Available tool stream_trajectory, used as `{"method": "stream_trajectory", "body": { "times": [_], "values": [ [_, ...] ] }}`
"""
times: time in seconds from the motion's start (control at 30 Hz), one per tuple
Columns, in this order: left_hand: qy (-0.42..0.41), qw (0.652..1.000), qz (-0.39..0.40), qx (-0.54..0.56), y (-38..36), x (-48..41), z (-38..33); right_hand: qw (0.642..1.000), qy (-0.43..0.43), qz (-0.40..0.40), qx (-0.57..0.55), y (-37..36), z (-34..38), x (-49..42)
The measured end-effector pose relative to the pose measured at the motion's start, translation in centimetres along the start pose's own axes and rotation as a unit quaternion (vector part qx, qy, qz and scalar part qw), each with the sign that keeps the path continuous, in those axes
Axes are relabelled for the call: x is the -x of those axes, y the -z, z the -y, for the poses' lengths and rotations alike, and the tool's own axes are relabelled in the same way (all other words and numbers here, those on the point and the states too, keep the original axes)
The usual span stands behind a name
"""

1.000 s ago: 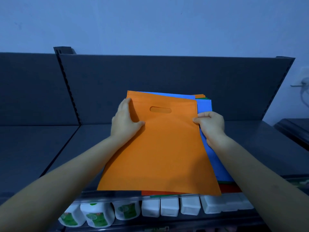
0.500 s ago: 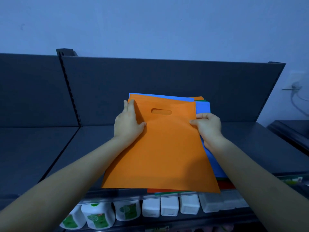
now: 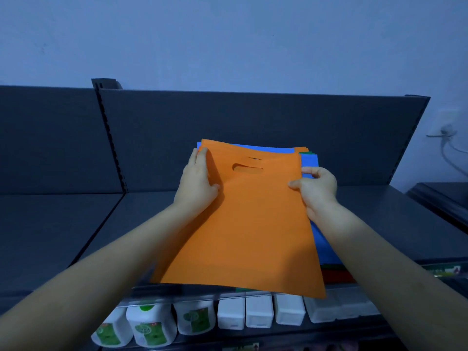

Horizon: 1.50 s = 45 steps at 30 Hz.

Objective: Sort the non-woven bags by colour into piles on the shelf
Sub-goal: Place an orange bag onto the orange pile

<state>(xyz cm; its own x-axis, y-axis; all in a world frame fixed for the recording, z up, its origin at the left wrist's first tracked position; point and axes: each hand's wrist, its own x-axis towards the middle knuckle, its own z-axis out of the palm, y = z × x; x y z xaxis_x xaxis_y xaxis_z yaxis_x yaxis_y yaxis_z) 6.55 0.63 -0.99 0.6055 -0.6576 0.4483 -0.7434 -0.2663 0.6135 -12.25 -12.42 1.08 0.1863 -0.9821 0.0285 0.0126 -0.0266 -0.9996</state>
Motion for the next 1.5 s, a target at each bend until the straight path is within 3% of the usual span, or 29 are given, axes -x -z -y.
{"method": "stream_trajectory", "body": {
  "times": [0.1, 0.2, 0.3, 0.37, 0.43, 0.5, 0.57, 0.63, 0.7, 0.83, 0.93, 1.1, 1.23, 1.33, 1.5],
  "values": [
    [-0.028, 0.997, -0.022, 0.071, 0.5, 0.0, 0.3, 0.999, -0.026, 0.006, -0.027, 0.3, -0.2, -0.5],
    [0.037, 0.980, -0.008, 0.194, 1.2, -0.1, 0.5, 1.000, -0.009, 0.010, 0.001, 0.3, -0.4, -0.6],
    [0.089, 0.944, 0.122, 0.292, 2.1, -0.1, 1.2, 0.999, 0.026, -0.004, 0.046, 0.5, -0.2, -0.8],
    [0.062, 0.934, 0.200, 0.289, 2.3, 0.1, 2.1, 0.997, 0.043, -0.017, 0.062, 0.6, -0.1, -1.0],
    [0.016, 0.938, 0.216, 0.269, 2.1, 0.5, 2.6, 0.996, 0.054, -0.030, 0.068, 0.8, 0.0, -1.2],
    [-0.010, 0.955, 0.169, 0.242, 1.4, 0.9, 2.7, 0.994, 0.065, -0.031, 0.079, 1.2, 0.1, -1.7],
    [0.045, 0.970, 0.068, 0.231, 1.1, 0.9, 2.9, 0.993, 0.070, -0.014, 0.092, 1.5, 0.1, -2.1],
    [0.171, 0.941, 0.037, 0.289, 1.0, 0.8, 3.1, 0.994, 0.057, 0.011, 0.090, 1.6, 0.3, -2.5],
    [0.245, 0.907, 0.049, 0.340, 0.5, 0.8, 3.3, 0.997, 0.026, 0.035, 0.062, 1.5, 0.5, -2.5],
    [0.277, 0.873, 0.028, 0.400, 0.1, 0.4, 1.6, 0.999, -0.011, 0.044, 0.025, 0.9, 1.2, -2.8],
    [0.280, 0.841, 0.036, 0.462, -0.2, -0.2, 0.3, 0.998, 0.019, 0.003, 0.059, 1.1, 1.7, -3.3],
    [0.240, 0.930, 0.018, 0.277, 0.2, -0.4, 0.6, 0.998, 0.040, -0.018, 0.054, 1.7, 3.7, -3.6],
    [0.203, 0.914, 0.074, 0.344, 2.6, -0.5, 1.1, 0.999, 0.022, 0.040, 0.030, -0.7, 5.1, -2.4],
    [0.145, 0.915, 0.038, 0.374, 5.5, -0.4, 1.7, 0.997, 0.015, 0.079, 0.001, -3.5, 5.5, -0.8],
    [0.172, 0.920, -0.016, 0.352, 11.4, 0.2, 6.1, 0.986, 0.013, 0.165, -0.006, -9.5, 6.2, 2.1]
  ]
}}
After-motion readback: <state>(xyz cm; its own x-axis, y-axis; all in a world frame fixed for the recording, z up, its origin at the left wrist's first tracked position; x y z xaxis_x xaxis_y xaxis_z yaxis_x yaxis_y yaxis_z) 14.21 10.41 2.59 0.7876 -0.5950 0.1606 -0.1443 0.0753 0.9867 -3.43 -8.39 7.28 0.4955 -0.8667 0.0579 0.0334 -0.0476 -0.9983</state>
